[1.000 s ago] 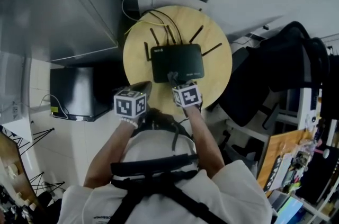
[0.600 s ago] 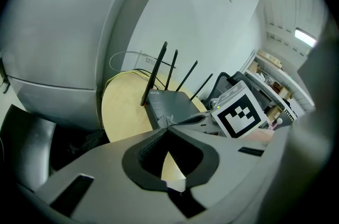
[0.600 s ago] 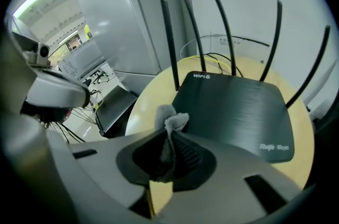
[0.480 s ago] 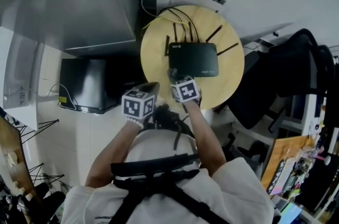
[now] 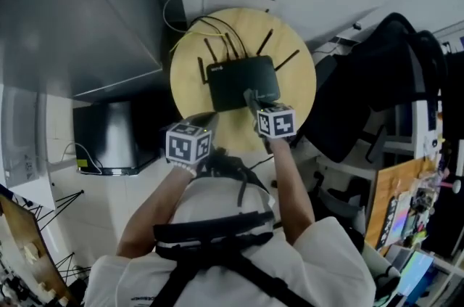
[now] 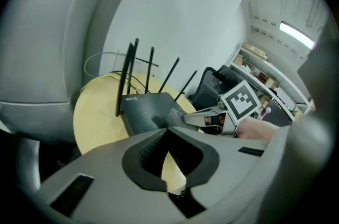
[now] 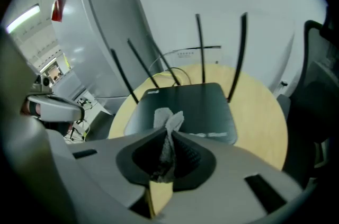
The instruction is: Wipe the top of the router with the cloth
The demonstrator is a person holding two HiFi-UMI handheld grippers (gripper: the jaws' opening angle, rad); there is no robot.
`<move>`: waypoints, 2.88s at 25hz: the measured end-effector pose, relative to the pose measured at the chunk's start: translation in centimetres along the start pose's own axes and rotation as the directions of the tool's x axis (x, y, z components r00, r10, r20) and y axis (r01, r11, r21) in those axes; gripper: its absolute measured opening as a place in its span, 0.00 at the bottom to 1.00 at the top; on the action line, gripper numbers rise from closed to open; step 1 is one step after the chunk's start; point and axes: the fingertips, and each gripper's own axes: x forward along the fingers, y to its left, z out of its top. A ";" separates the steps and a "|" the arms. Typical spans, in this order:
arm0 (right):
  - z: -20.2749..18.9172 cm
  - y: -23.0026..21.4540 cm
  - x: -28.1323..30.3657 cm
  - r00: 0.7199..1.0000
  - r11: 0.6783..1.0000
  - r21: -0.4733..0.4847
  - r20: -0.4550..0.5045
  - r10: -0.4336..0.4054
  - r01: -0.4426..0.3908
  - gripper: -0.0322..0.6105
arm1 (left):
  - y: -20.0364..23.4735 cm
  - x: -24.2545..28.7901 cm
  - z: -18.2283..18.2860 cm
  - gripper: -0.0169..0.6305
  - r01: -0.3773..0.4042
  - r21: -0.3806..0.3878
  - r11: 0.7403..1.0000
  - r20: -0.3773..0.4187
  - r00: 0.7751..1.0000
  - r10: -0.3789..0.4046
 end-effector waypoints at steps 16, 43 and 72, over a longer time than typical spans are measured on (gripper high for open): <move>2.3 -16.8 1.2 0.999 0.979 0.202 -0.028 0.043 -0.037 0.11 | -6.4 11.1 3.5 0.02 0.108 0.080 0.991 -0.106 0.989 -0.099; -3.3 -14.6 1.5 0.986 0.975 0.183 -0.083 0.145 -0.128 0.11 | -7.1 12.6 3.1 0.02 0.129 0.115 0.985 -0.161 0.981 -0.110; -6.1 4.1 5.3 0.980 0.972 0.143 -0.045 0.195 -0.187 0.11 | 0.7 -0.1 -4.4 0.02 0.036 0.040 0.999 -0.109 0.994 -0.032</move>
